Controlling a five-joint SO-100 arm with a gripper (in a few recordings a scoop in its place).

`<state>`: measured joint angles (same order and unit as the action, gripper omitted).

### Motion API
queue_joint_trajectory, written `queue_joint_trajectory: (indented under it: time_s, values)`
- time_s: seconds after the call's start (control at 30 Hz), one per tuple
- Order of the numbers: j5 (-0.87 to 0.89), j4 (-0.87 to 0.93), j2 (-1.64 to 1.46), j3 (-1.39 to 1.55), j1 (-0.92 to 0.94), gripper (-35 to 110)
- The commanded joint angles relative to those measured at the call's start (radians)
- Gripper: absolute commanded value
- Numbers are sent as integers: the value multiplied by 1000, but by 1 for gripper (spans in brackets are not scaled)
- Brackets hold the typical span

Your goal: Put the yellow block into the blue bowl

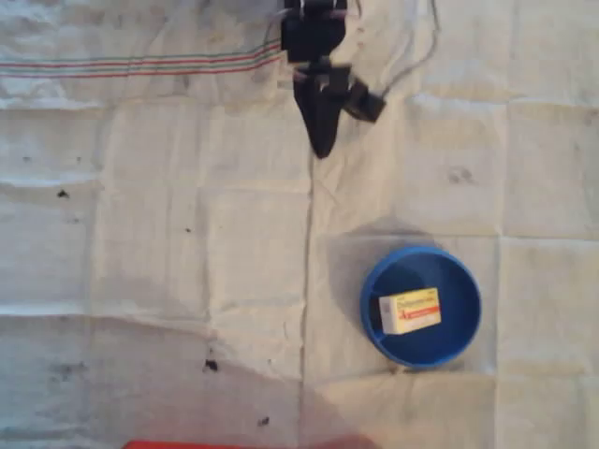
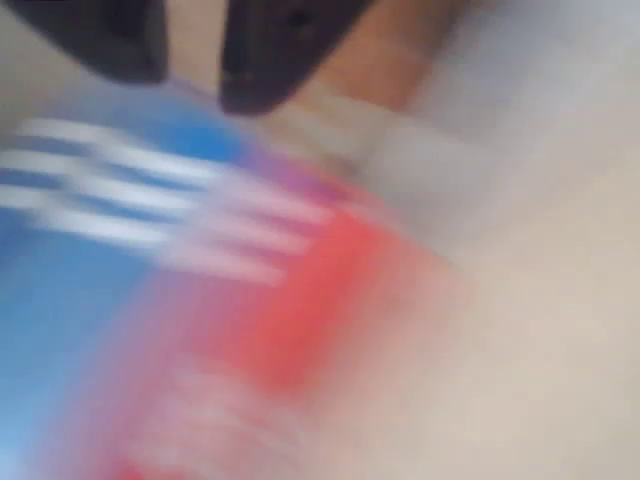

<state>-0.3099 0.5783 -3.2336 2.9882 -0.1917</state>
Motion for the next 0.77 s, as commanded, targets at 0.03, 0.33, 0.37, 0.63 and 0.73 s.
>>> queue_joint_trajectory:
  time_s: [0.03, 0.33, 0.37, 0.63, 0.73]
  values:
    - [60, -31, -98, 18, 34, 0]
    - [54, 0, -100, 55, -58, 1]
    - [54, -6, -100, 67, -69, 1]
    - [66, 0, -100, 186, -97, 0]
    - [67, 3, -86, 215, -94, 0]
